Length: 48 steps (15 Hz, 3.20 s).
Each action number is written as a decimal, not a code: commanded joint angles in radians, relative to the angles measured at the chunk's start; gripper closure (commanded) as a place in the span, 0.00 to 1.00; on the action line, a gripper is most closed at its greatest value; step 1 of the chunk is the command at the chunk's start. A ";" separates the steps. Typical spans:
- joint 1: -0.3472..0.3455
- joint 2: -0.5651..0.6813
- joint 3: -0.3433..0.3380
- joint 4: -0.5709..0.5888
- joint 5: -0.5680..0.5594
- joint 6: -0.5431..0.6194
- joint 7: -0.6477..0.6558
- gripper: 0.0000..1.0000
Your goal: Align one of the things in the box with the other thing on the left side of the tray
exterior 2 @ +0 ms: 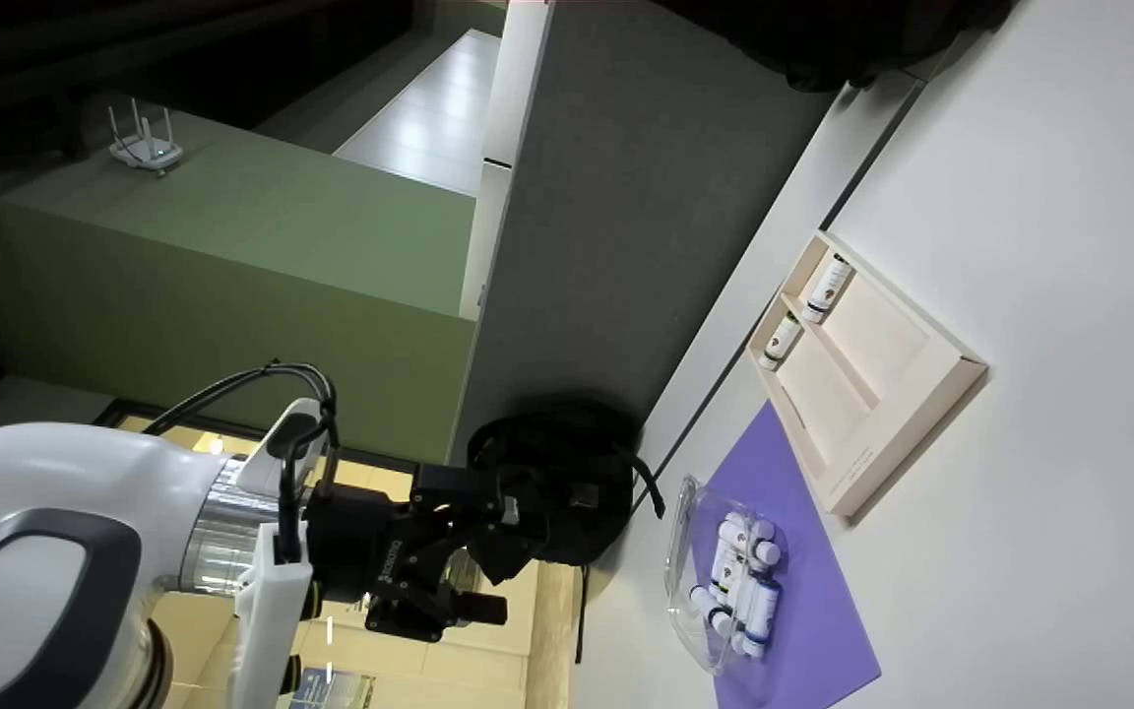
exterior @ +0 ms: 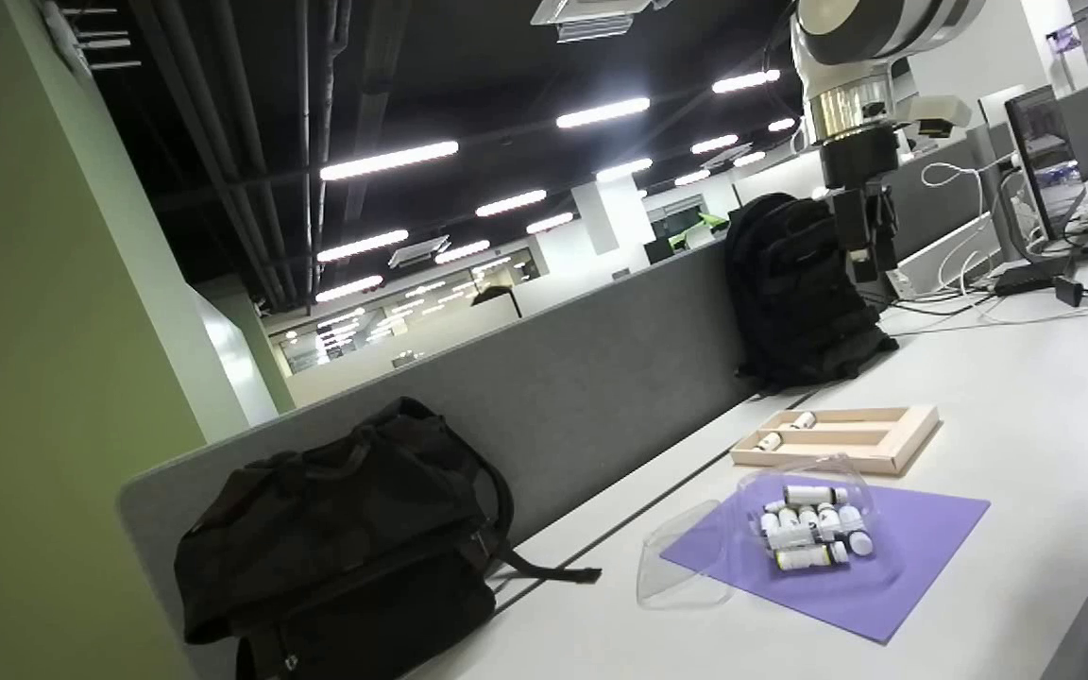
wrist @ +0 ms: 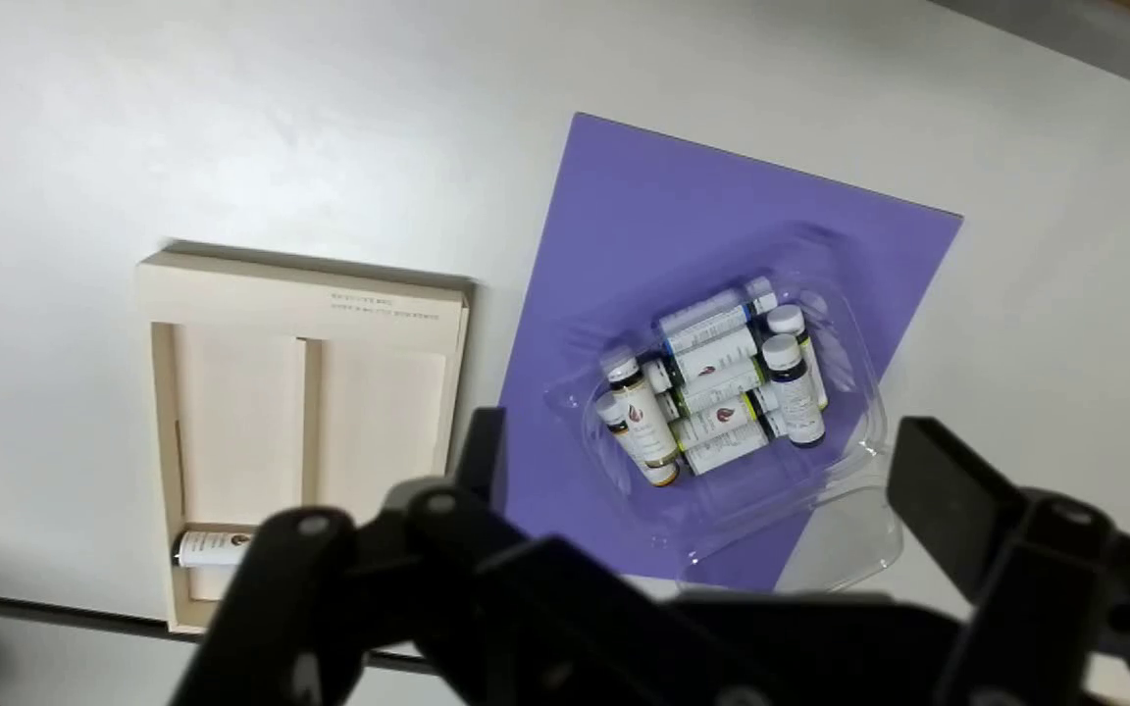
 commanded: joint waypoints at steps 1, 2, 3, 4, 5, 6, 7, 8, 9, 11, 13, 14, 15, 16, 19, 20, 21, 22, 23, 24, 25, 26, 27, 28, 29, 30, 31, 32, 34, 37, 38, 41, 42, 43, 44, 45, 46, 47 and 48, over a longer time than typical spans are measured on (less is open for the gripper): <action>-0.010 0.000 0.010 0.001 0.006 -0.003 -0.004 0.00; 0.008 0.052 0.009 0.032 0.012 0.019 -0.030 0.00; 0.034 0.092 0.002 0.054 0.025 0.039 -0.083 0.00; 0.067 0.148 -0.003 0.081 0.042 0.079 -0.152 0.00; 0.093 0.196 -0.001 0.102 0.058 0.118 -0.206 0.00; 0.120 0.250 0.003 0.129 0.085 0.147 -0.260 0.00; 0.140 0.302 0.012 0.157 0.113 0.163 -0.310 0.00; 0.155 0.363 0.032 0.190 0.140 0.178 -0.351 0.00; 0.159 0.406 0.057 0.219 0.157 0.175 -0.386 0.00; 0.144 0.515 0.122 0.288 0.158 0.170 -0.412 0.00; 0.099 0.460 0.166 0.228 0.137 0.186 -0.371 0.00; 0.092 0.511 0.192 0.260 0.129 0.187 -0.361 0.00; 0.088 0.549 0.207 0.284 0.124 0.189 -0.356 0.00; 0.085 0.574 0.213 0.301 0.120 0.190 -0.354 0.00; 0.076 0.585 0.212 0.315 0.113 0.189 -0.354 0.00; 0.056 0.611 0.220 0.323 0.149 0.205 -0.407 0.00; 0.035 0.631 0.235 0.326 0.177 0.221 -0.451 0.00; 0.014 0.659 0.249 0.330 0.201 0.246 -0.497 0.00; -0.008 0.691 0.263 0.339 0.222 0.265 -0.535 0.00; -0.027 0.728 0.274 0.345 0.225 0.298 -0.567 0.00; -0.045 0.757 0.285 0.351 0.224 0.319 -0.590 0.00; -0.063 0.789 0.297 0.357 0.215 0.347 -0.607 0.00; -0.084 0.820 0.312 0.363 0.214 0.367 -0.624 0.00; -0.105 0.856 0.328 0.372 0.212 0.389 -0.636 0.00; -0.127 0.887 0.347 0.380 0.213 0.407 -0.648 0.00; -0.151 0.921 0.368 0.392 0.215 0.424 -0.661 0.00; -0.173 0.950 0.389 0.403 0.214 0.440 -0.669 0.00; -0.193 0.978 0.410 0.413 0.212 0.459 -0.672 0.00; -0.229 1.019 0.446 0.430 0.202 0.490 -0.670 0.00; -0.261 1.047 0.483 0.444 0.178 0.516 -0.655 0.31; -0.268 1.042 0.489 0.445 0.173 0.518 -0.651 0.38; -0.269 1.024 0.484 0.453 0.169 0.481 -0.617 0.56; -0.262 1.017 0.473 0.458 0.168 0.462 -0.594 0.62; -0.251 1.007 0.455 0.463 0.165 0.427 -0.561 0.69; -0.244 1.000 0.441 0.470 0.162 0.395 -0.532 0.74; -0.234 0.994 0.424 0.476 0.158 0.363 -0.498 0.81; -0.232 0.988 0.413 0.481 0.156 0.327 -0.468 0.87; -0.236 0.983 0.411 0.488 0.161 0.294 -0.448 0.88; -0.243 0.966 0.413 0.491 0.171 0.265 -0.434 0.88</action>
